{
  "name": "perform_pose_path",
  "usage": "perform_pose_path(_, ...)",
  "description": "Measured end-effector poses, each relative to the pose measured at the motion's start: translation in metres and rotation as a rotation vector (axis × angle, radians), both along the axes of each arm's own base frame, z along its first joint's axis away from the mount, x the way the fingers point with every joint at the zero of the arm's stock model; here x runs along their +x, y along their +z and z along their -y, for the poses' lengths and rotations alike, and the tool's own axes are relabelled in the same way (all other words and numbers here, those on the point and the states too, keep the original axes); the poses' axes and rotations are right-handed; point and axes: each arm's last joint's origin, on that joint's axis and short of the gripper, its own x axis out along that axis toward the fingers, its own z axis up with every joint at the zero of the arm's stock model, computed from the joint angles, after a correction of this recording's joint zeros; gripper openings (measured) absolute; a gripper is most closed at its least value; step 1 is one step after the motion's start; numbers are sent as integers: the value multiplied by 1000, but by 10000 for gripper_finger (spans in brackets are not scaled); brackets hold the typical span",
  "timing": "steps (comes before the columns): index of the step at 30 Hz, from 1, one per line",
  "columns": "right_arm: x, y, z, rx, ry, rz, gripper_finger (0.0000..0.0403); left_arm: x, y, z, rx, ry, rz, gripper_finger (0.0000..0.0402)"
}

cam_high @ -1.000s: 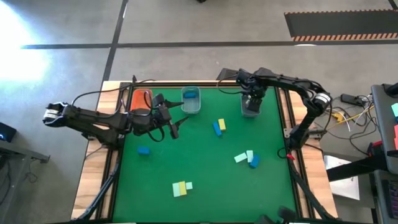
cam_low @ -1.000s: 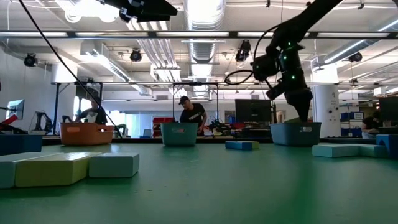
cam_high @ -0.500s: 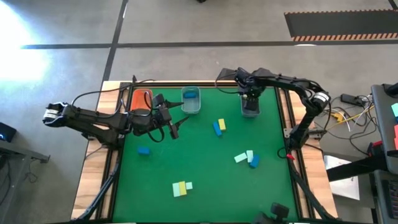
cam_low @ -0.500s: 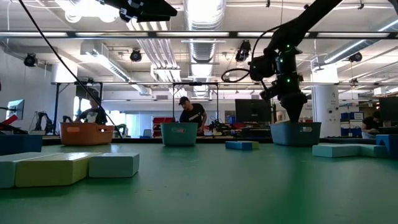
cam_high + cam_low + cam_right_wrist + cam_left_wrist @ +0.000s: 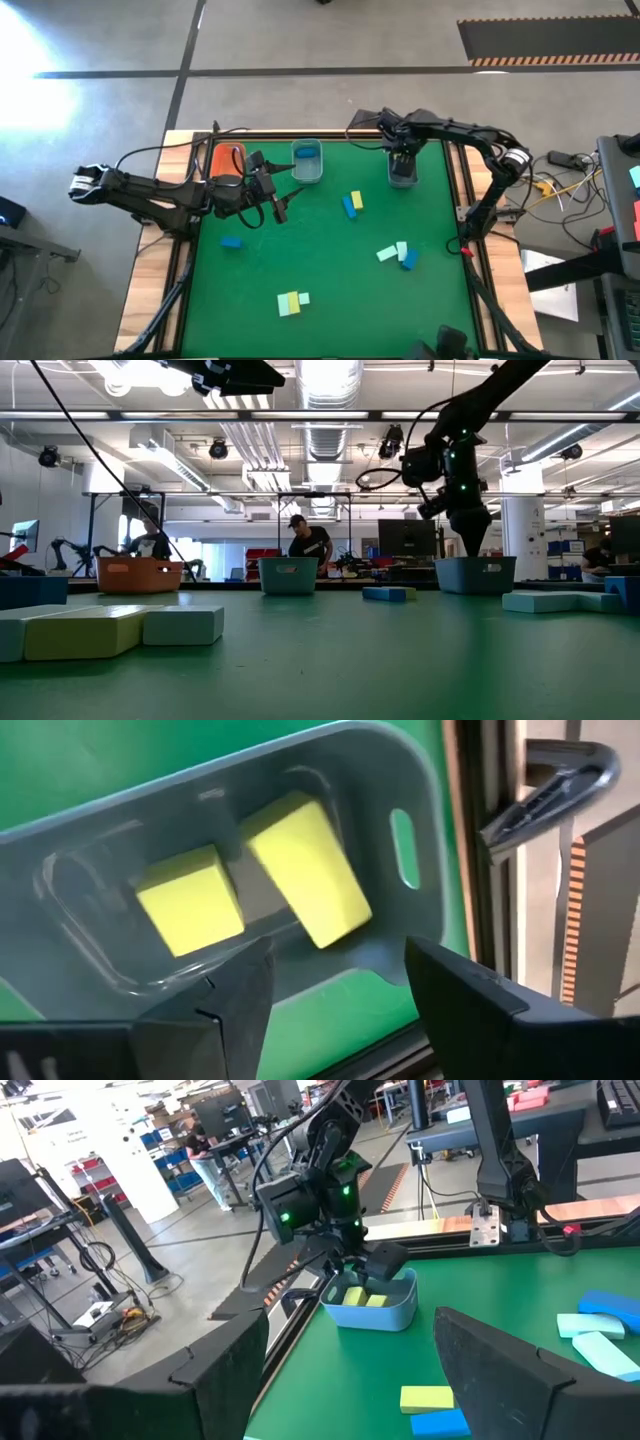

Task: Sort & place blocks by color
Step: Put the yellow block into the gray bin, then put the blue block into the orange bin

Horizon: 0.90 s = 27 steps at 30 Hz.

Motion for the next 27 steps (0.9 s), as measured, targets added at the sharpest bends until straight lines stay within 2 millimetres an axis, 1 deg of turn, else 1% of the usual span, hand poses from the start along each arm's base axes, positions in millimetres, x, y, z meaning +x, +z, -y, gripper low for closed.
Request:
perform_pose_path(4, -2, 14, -5, -34, -37, 46, 206, 0, -1, 0, -1, 0, -6, 268)
perform_pose_path(7, -2, 26, -15, -36, -96, 121, 195, 0, -4, 0, -23, 2, -29, 268)
perform_pose_path(12, 1, 49, -36, 38, -232, 338, 174, -1, -10, 0, -86, 12, -54, 268)
perform_pose_path(15, 5, 61, -53, 97, -276, 438, 161, -1, -13, 0, -106, 17, -71, 267)
perform_pose_path(17, 9, 68, -66, 118, -285, 478, 153, 1, -15, 0, -114, 19, -76, 267)
perform_pose_path(19, 15, 73, -83, 131, -236, 496, 146, 3, -17, 0, -120, 20, -84, 267)
perform_pose_path(24, 27, 77, -136, 220, -32, 504, 129, 7, -23, 1, -118, 22, -111, 267)
perform_pose_path(27, 32, 74, -170, 256, 93, 477, 126, 9, -25, 1, -117, 23, -122, 267)
